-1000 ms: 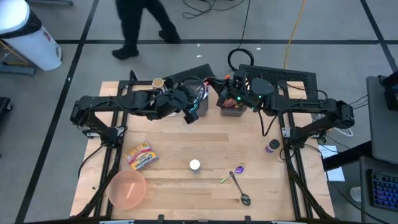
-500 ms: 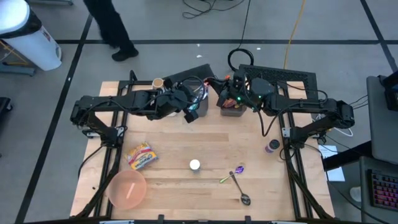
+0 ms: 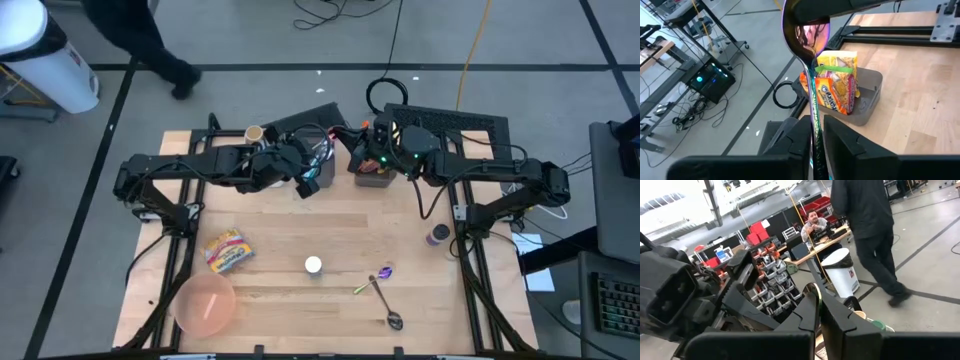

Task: Pick & Place Food Item
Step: Put the left violet spoon into the left black bin

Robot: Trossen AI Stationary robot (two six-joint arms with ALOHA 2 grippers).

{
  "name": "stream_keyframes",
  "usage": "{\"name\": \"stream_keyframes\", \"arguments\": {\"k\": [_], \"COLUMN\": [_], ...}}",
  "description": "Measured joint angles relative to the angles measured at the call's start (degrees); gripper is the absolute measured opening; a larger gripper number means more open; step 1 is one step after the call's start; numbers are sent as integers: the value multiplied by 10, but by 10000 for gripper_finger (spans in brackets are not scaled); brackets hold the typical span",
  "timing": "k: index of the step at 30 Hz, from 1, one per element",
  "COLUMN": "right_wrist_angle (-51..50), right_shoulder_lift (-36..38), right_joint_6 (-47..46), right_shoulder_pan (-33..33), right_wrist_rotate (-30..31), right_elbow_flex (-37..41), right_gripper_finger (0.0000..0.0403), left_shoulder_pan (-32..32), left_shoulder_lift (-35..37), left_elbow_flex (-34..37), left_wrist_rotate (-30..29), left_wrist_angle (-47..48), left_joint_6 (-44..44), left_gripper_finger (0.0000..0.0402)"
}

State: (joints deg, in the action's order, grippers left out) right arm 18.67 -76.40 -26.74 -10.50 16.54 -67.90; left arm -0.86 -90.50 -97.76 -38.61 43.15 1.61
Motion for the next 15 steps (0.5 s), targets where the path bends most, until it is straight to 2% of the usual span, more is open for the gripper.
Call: {"name": "stream_keyframes", "arguments": {"k": [4, 9, 15], "right_wrist_angle": [-1, 0, 0], "right_shoulder_lift": [0, 0, 0], "right_joint_6": [0, 0, 0], "right_shoulder_pan": [0, 0, 0], "right_wrist_rotate": [1, 2, 1], "right_elbow_flex": [0, 0, 0], "right_gripper_finger": [0, 0, 0], "left_shoulder_pan": [0, 1, 0], "left_shoulder_lift": [0, 0, 0], "left_elbow_flex": [0, 0, 0], "left_wrist_rotate": [0, -5, -4], "left_wrist_angle": [-2, -2, -1], "left_joint_6": [1, 10, 9], "left_gripper_finger": [56, 15, 31]}}
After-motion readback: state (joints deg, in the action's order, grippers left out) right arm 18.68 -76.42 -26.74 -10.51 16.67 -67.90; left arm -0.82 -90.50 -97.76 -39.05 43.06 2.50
